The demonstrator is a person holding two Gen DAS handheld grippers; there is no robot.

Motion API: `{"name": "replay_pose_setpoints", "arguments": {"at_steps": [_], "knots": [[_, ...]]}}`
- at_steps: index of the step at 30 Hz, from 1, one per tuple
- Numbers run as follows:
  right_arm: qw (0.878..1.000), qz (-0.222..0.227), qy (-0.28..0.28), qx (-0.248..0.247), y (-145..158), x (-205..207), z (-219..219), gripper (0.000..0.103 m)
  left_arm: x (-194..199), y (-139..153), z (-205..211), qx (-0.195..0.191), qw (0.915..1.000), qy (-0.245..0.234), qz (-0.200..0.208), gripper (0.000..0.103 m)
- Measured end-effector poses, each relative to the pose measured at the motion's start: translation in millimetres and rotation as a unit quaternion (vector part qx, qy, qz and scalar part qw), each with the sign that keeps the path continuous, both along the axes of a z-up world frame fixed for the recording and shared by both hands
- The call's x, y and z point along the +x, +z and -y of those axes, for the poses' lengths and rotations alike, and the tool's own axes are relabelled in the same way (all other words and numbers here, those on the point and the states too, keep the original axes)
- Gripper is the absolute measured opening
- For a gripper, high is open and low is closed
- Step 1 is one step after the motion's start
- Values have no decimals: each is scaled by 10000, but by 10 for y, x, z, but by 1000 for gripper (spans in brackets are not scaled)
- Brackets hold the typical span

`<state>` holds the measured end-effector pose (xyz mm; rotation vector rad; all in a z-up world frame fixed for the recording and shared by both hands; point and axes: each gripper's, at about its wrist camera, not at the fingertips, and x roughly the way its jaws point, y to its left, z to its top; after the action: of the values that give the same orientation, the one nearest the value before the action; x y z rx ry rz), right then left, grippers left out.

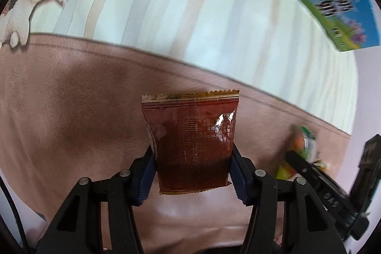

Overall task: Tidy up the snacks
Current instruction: 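Carry both packets into the cardboard box and open both tools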

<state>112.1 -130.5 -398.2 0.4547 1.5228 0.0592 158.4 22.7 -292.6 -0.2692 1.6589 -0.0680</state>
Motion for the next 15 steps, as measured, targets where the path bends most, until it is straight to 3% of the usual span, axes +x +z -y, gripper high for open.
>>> {"name": "replay_pose_setpoints", "arguments": {"at_steps": [8,15], "knots": [[9969,540,-171,551,668,226,227,52,427,780,301,-458,9964,-170,686,53],[9841,1590,-56,786,1686,712,426,52,1030,1656,607,-677,9831,-636,1576,53]]}}
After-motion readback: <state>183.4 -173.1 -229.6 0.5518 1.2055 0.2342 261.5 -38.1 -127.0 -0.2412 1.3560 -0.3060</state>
